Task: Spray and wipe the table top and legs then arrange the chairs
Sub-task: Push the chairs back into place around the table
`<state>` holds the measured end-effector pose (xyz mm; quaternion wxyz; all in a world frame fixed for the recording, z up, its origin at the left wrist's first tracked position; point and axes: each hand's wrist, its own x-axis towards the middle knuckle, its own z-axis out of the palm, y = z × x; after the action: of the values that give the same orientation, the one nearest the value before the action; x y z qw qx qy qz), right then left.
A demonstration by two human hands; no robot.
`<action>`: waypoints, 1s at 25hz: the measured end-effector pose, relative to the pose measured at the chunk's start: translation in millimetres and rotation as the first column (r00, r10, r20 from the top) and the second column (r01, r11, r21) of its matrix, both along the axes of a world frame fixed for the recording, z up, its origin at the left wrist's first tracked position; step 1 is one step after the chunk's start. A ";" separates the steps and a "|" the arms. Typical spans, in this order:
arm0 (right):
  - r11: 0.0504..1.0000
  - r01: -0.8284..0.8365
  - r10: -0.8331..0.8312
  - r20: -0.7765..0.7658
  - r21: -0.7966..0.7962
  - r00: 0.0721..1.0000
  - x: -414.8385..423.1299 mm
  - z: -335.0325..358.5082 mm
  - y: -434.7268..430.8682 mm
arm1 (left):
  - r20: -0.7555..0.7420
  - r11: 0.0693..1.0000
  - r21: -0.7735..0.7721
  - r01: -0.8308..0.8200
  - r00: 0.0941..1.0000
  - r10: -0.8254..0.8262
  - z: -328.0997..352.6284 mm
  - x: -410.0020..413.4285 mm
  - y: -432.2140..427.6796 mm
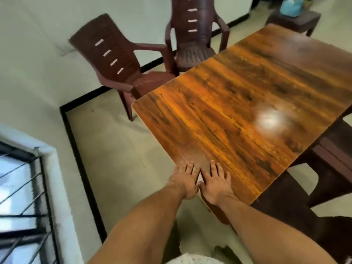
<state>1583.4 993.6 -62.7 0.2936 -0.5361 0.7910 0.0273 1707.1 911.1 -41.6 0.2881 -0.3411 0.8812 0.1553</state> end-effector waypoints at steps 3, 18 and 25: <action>0.981 0.191 -0.190 -0.039 0.032 0.981 27.5 -1.4 -31.0 | -0.009 0.962 0.036 0.271 0.963 -0.271 -6.5 13.0 -58.9; 0.860 0.506 -0.509 -0.033 -0.068 0.860 111.9 6.1 -372.1 | -0.044 0.891 0.064 0.448 0.894 -0.446 -5.4 52.9 -431.8; 0.752 0.660 -0.658 -0.059 0.004 0.750 160.2 7.6 -559.4 | -0.112 0.838 0.070 0.542 0.839 -0.533 -8.6 73.3 -597.3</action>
<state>1743.6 434.2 -55.0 0.2695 -0.2185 0.9363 -0.0538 1780.4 313.8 -50.2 0.2975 -0.0585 0.9445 0.1264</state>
